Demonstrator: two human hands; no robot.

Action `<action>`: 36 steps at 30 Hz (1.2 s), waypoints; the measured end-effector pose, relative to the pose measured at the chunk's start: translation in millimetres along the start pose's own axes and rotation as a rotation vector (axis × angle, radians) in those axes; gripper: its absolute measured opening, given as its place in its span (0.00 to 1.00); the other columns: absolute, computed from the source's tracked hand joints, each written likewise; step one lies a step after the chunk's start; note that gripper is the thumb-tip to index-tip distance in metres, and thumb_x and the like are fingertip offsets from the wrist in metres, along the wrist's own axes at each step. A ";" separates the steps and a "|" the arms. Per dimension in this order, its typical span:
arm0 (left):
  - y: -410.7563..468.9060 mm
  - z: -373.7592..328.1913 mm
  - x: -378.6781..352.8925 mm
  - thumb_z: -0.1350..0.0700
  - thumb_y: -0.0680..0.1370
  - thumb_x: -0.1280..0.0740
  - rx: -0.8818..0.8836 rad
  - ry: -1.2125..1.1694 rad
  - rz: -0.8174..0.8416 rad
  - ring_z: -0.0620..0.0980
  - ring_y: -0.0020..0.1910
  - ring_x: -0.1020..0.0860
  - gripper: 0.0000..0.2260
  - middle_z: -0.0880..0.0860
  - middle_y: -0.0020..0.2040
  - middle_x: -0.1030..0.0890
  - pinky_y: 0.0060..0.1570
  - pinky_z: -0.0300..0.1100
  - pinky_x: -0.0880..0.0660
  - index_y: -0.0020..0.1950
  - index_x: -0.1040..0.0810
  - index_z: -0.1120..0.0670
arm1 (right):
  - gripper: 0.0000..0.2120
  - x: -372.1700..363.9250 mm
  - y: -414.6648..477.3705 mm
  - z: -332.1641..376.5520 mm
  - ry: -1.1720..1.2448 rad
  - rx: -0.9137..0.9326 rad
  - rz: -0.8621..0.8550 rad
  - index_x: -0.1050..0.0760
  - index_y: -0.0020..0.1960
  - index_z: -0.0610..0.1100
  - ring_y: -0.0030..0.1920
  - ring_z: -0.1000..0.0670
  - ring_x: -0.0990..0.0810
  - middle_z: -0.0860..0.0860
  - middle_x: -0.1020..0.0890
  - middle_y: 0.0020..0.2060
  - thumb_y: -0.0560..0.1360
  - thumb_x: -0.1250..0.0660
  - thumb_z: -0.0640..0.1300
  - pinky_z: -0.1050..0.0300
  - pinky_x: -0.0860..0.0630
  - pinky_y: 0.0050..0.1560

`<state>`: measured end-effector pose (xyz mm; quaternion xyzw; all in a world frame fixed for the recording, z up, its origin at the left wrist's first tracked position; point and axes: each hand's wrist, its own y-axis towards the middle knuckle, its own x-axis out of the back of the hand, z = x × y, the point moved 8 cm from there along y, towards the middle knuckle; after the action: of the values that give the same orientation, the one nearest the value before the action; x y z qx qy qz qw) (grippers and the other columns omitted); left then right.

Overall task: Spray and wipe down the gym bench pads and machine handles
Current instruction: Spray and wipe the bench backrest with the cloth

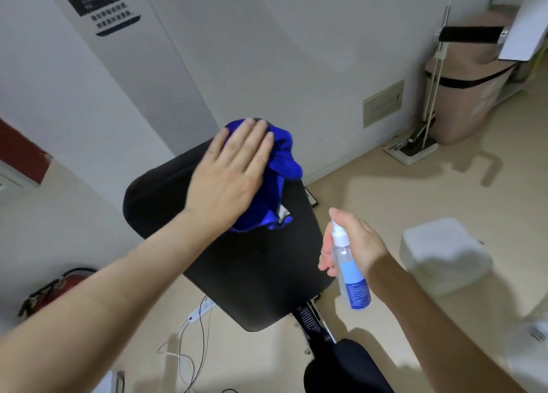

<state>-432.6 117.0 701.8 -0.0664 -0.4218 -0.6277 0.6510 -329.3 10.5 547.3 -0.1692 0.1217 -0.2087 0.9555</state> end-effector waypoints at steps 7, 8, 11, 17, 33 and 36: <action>-17.0 -141.4 -86.1 0.53 0.81 0.44 -0.549 0.086 0.270 0.58 0.74 0.36 0.20 0.56 0.69 0.26 0.74 0.57 0.51 0.71 0.29 0.57 | 0.23 33.7 9.6 -44.8 -0.083 -0.091 -0.068 0.30 0.34 0.43 0.28 0.45 0.25 0.43 0.25 0.23 0.70 0.40 0.64 0.56 0.30 0.40; -26.5 -157.7 -96.1 0.53 0.81 0.44 -0.603 0.096 0.322 0.59 0.74 0.37 0.20 0.55 0.70 0.27 0.74 0.58 0.52 0.72 0.30 0.56 | 0.20 37.9 8.0 -49.1 -0.071 -0.086 -0.076 0.30 0.36 0.45 0.26 0.45 0.26 0.43 0.26 0.23 0.74 0.40 0.60 0.57 0.30 0.36; -47.9 -181.7 -116.0 0.53 0.81 0.44 -0.727 0.127 0.461 0.61 0.74 0.40 0.22 0.56 0.71 0.30 0.73 0.60 0.57 0.75 0.37 0.56 | 0.14 39.5 -0.8 -53.9 -0.039 -0.052 -0.100 0.31 0.37 0.46 0.26 0.45 0.29 0.43 0.28 0.23 0.80 0.41 0.50 0.58 0.29 0.31; 7.8 -109.5 -59.5 0.59 0.79 0.48 -0.467 -0.008 0.123 0.57 0.64 0.25 0.18 0.57 0.59 0.19 0.71 0.56 0.42 0.62 0.21 0.55 | 0.25 48.7 -13.4 -55.9 0.237 -0.011 -0.293 0.32 0.35 0.39 0.27 0.44 0.29 0.38 0.30 0.27 0.80 0.41 0.58 0.65 0.31 0.23; -95.2 -160.4 -18.9 0.37 0.71 0.31 0.170 -1.359 0.948 0.44 0.49 0.26 0.18 0.51 0.47 0.23 0.55 0.39 0.27 0.60 0.24 0.35 | 0.22 26.3 -19.2 -19.7 0.453 0.103 -0.213 0.31 0.29 0.43 0.25 0.44 0.26 0.43 0.27 0.20 0.77 0.42 0.54 0.54 0.31 0.33; -103.3 -163.0 -13.4 0.40 0.73 0.30 0.282 -1.384 0.786 0.45 0.48 0.26 0.14 0.46 0.44 0.21 0.52 0.43 0.27 0.55 0.21 0.44 | 0.22 9.8 -22.4 -11.5 0.440 0.172 -0.141 0.30 0.28 0.45 0.27 0.44 0.25 0.43 0.25 0.21 0.75 0.42 0.57 0.53 0.29 0.35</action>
<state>-444.9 5.8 544.0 -0.5007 -0.7502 -0.1103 0.4174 -332.2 -16.1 543.6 -0.0458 0.2963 -0.3164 0.9000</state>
